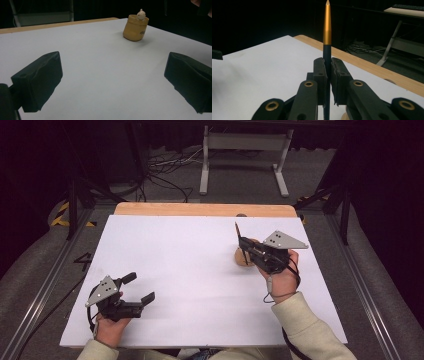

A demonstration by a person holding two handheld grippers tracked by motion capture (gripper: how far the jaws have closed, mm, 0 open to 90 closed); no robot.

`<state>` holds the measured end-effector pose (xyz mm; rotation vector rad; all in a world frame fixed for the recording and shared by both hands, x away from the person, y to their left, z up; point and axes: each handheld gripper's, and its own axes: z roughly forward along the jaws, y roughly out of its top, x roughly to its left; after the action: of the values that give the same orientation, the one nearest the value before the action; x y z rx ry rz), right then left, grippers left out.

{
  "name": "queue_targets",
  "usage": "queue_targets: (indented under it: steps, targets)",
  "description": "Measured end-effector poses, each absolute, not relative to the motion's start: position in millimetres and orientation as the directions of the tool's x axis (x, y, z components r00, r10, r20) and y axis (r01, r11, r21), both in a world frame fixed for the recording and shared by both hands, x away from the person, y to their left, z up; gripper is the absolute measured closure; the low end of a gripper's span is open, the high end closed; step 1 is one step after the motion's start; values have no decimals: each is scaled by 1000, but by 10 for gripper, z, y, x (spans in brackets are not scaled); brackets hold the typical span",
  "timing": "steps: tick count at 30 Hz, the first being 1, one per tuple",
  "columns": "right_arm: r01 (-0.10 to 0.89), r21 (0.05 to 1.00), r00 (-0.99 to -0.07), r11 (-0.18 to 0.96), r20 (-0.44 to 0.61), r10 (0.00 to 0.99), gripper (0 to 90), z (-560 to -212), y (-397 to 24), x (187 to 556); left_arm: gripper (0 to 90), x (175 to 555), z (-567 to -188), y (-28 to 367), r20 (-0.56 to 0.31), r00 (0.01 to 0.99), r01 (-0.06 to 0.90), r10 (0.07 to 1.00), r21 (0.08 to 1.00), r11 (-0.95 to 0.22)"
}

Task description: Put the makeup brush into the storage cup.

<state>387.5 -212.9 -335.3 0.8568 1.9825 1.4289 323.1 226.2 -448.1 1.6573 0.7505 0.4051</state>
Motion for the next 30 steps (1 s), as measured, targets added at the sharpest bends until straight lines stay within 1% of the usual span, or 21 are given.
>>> queue_targets:
  steps: [17,26,30]
  targets:
    - [138,964,-577,228,-108,809,832,-3327,-2274,4127,23,3235,-4484,2260,-138,731,255,668,963,-81]
    - [145,969,-539,200,-92,837,831,-3336,-2342,4235,23,3235,-4485,2260,-139,731,256,668,963,-81]
    - [139,971,-536,195,-92,839,831,-3342,-2367,4282,23,3240,-4489,2260,-138,731,257,669,963,-82]
